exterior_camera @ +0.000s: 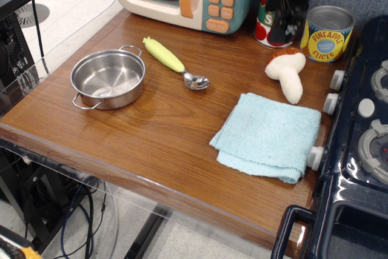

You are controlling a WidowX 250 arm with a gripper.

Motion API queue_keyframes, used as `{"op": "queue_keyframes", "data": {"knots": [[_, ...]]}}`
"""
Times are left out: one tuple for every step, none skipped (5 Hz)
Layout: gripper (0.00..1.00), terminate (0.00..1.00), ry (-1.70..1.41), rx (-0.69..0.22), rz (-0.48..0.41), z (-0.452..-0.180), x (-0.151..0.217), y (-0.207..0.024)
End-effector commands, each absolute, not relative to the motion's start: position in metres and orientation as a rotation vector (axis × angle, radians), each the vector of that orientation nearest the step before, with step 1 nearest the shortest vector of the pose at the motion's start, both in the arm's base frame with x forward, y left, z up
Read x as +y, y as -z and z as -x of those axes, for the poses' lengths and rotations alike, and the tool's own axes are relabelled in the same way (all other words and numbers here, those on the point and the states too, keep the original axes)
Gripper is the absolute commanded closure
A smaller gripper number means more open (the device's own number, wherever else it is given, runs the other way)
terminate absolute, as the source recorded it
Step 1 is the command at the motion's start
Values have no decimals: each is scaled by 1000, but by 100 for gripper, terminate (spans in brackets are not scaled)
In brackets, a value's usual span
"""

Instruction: Pick up the white item and place it behind the blue cloth

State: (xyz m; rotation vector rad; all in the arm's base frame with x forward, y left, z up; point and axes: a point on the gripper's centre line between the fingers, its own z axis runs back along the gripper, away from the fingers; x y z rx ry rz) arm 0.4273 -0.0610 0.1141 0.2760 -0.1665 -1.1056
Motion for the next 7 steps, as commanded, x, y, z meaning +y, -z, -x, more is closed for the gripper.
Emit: {"op": "queue_keyframes", "data": {"knots": [[0,0,1091,-288,-318,-409,-52,-153],[0,0,1091,-288,-318,-409,-52,-153],[0,0,1091,-288,-318,-409,-52,-153],[0,0,1091,-288,-318,-409,-52,-153],[0,0,1091,-288,-318,-409,-52,-153],[0,0,1091,-288,-318,-409,-52,-153],[0,100,1091,-288,-318,-409,-52,-153]]}}
